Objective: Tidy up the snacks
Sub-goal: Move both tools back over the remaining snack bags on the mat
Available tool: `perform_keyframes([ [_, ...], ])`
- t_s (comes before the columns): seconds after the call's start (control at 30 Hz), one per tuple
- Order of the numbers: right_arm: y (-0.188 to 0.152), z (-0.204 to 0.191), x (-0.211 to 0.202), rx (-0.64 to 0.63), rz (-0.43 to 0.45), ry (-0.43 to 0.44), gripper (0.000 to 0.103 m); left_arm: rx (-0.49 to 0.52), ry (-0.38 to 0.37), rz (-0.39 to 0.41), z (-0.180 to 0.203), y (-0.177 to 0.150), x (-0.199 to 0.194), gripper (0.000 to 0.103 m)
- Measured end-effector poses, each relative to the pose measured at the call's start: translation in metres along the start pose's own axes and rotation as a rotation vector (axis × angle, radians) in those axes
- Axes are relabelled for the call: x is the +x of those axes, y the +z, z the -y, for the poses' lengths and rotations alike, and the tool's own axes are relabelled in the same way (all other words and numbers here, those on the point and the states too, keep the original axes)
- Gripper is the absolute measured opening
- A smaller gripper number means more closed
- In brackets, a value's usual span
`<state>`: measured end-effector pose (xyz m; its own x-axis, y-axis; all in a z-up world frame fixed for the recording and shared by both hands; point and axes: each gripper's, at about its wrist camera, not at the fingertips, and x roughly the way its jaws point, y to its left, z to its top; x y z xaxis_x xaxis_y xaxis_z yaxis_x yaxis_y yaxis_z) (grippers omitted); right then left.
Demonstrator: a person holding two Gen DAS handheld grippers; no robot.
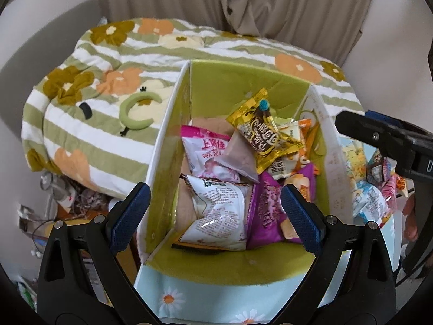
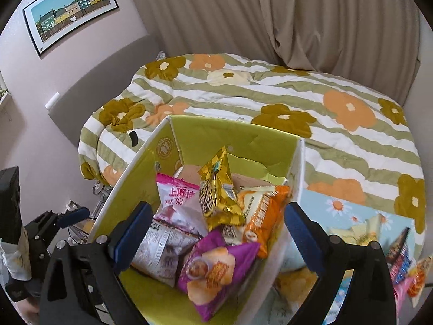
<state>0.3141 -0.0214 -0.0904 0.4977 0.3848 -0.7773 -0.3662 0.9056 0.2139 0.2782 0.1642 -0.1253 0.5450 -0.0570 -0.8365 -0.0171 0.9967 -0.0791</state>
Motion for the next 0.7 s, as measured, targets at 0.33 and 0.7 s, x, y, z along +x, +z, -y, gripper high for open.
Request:
perform_keyframes([
  [0.33, -0.038, 0.0, -0.077, 0.049, 0.114, -0.064, 0.097, 0.071, -0.099, 0.114, 0.025, -0.007, -0.049, 0.096],
  [0.7, -0.098, 0.058, -0.155, 0.176, 0.221, -0.246, 0.097, 0.144, -0.214, 0.135, 0.1, -0.019, -0.063, 0.096],
])
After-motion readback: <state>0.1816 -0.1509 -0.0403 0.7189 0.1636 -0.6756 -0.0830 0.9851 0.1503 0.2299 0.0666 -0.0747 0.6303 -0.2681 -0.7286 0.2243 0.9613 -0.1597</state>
